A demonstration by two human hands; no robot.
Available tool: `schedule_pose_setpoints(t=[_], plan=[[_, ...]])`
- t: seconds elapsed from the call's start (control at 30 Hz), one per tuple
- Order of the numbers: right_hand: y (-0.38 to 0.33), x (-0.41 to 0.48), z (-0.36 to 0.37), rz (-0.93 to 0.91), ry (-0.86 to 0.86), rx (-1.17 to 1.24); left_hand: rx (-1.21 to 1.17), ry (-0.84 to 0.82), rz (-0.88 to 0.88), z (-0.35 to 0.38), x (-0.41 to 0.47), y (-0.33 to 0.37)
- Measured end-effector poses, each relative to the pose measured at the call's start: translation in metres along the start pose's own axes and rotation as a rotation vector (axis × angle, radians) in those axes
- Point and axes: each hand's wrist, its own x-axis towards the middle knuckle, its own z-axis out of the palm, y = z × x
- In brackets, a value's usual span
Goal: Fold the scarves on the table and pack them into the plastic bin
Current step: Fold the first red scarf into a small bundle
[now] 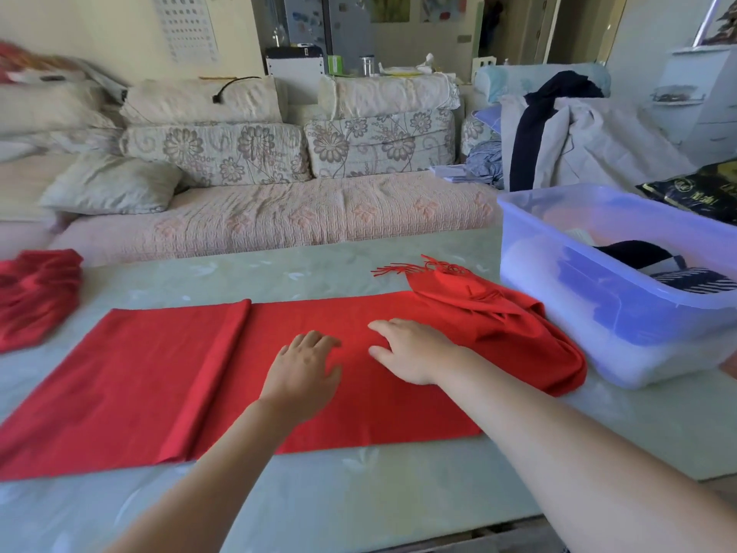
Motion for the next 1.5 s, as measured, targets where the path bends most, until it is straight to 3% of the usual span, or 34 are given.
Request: schedule_pose_setpoints(t=[0.4,0.77,0.87,1.2,1.5], plan=[[-0.202,0.092,0.054,-0.258,-0.031,0.051,-0.063,0.069,-0.458,-0.065,-0.084,-0.214],[-0.372,0.226,0.086,-0.418,-0.016,-0.103,-0.088,-0.038,-0.671,-0.09,-0.124,-0.332],[-0.4,0.261,0.09,-0.434,-0.035,-0.187,-0.137,0.0,-0.679,-0.089,-0.127,-0.345],[-0.434,0.318,0.097,-0.71,-0.046,-0.557,-0.139,0.0,-0.793,-0.094,-0.125,-0.356],[-0.394,0.315,0.058,-0.655,0.045,-0.431,-0.2,0.014,-0.79,-0.114,-0.108,-0.333]])
